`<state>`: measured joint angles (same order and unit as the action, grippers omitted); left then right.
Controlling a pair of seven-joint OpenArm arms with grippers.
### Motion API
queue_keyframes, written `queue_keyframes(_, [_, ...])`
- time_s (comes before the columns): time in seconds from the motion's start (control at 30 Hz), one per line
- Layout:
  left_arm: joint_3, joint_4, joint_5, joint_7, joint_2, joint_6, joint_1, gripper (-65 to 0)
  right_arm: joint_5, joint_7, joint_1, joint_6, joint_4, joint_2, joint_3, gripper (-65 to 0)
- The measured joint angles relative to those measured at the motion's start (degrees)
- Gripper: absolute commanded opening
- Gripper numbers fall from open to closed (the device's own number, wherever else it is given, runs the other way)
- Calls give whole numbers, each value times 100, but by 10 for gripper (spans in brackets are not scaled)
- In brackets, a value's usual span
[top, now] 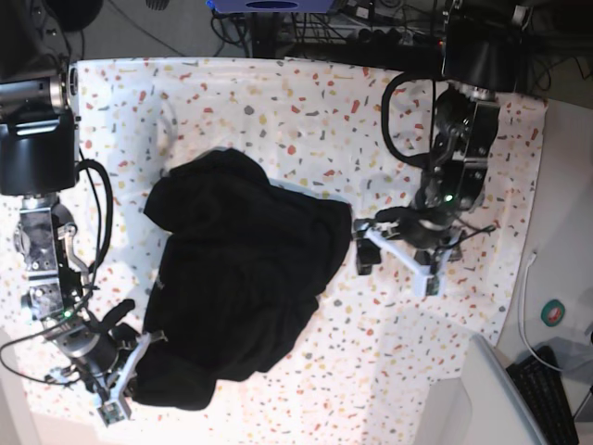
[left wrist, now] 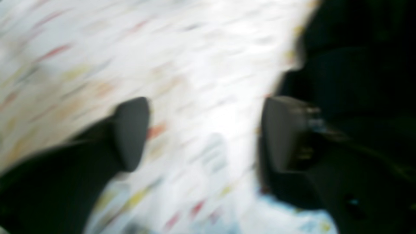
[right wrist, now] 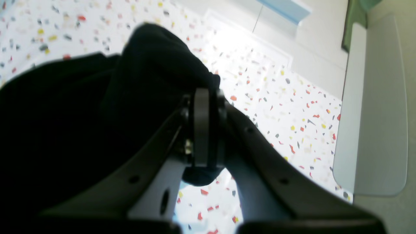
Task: Layout the t-shirt on the table in an organized manner, then fold the t-shirt properly
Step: 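Lift the shirt high with both grippers and shake it open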
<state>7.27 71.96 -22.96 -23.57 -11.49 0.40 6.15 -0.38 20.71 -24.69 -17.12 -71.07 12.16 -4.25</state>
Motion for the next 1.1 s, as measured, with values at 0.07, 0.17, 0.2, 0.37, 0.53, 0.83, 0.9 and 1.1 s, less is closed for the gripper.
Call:
queue_keyframes(0.07, [398,-428,17,35,149,2,398,-58,-9,2,59,7,-7,42,26,-650])
queue_keyframes(0.17, [557,-1248,-24,52,442,-63,918,-66,-15,9,164,13,-39,22,26,-650])
queue_keyframes(0.2, [555,-1515,-4,42,533,-26,1045,-66,-4,-4,212,11,-79,13,24,-650])
queue_keyframes(0.37, [601,-2310,44,39,850,9,1429,-66,-9,2,348,13,-210,17,28,-650])
queue_keyframes(0.53, [619,-2822,37,76,1147,-599,1624,-191,-7,-15,352,13,-236,31,28,-650])
queue_keyframes(0.83, [555,-2380,22,-20,686,-643,1349,-650,-7,-39,625,13,-337,63,382,-650])
queue_keyframes(0.9, [544,-1659,33,-33,358,-595,1095,-650,-35,-11,802,13,-424,90,481,-650])
queue_keyframes(1.1, [535,-822,50,-118,20,-634,1432,-650,-7,48,516,-11,-208,109,435,-650])
